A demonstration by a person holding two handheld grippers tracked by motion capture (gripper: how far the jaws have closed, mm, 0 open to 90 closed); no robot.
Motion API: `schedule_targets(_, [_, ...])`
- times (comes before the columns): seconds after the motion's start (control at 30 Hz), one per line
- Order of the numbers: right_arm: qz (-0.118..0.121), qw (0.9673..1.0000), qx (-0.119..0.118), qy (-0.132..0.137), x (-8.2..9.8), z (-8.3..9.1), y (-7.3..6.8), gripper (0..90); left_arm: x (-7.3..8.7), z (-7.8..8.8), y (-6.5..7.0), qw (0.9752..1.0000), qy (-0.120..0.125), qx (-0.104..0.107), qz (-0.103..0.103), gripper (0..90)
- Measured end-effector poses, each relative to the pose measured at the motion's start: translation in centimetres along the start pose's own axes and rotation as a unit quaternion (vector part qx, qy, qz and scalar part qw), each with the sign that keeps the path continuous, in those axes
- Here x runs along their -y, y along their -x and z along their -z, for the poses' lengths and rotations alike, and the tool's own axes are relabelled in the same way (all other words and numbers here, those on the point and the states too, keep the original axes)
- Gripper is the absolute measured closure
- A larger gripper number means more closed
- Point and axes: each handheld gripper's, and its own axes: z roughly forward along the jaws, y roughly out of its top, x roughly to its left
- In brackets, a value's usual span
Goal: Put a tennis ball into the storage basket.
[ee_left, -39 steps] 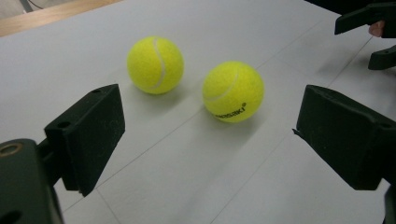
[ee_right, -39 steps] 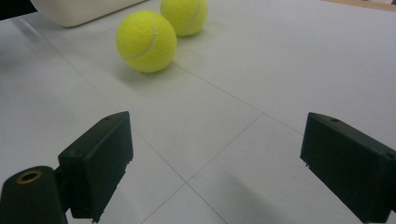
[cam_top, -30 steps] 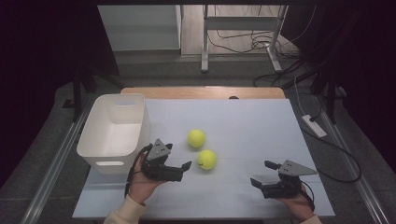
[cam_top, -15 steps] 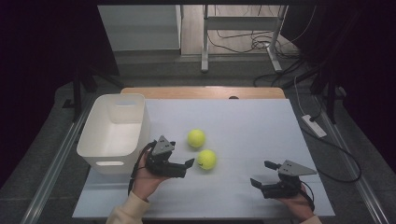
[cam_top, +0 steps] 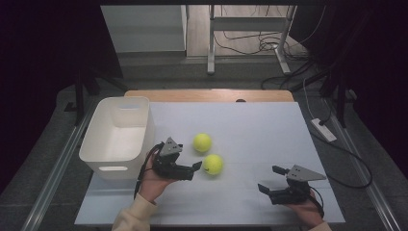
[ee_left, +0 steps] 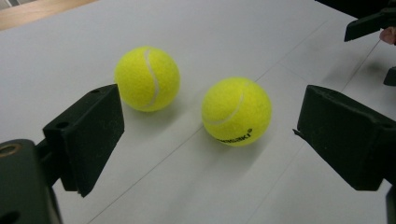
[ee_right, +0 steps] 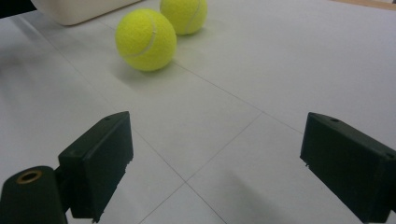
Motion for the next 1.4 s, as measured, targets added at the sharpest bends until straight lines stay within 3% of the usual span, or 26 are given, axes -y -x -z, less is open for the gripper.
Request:
schedule_targets(0.6, [0.004, 1.0000, 0.000, -0.003, 0.0, 0.0, 0.0, 9.6, -1.7, -1.5, -0.9, 0.9998, -0.021, -0.004, 0.004, 8.6])
schedule_targets(1.17, [0.005, 1.0000, -0.001, -0.005, 0.0, -0.1, -0.1, 9.7, -2.7, -3.1, -1.9, 0.9992, -0.038, 0.001, 0.012, 8.3])
schedule_targets(1.3, [0.005, 1.0000, 0.000, -0.005, 0.0, -0.1, -0.1, 9.7, -2.9, -3.3, -2.1, 0.9989, -0.038, 0.014, 0.022, 8.4])
schedule_targets(1.4, [0.005, 1.0000, 0.001, -0.004, 0.0, -0.1, 0.0, 9.7, -3.1, -3.5, -2.1, 0.9988, -0.043, 0.009, 0.020, 8.5])
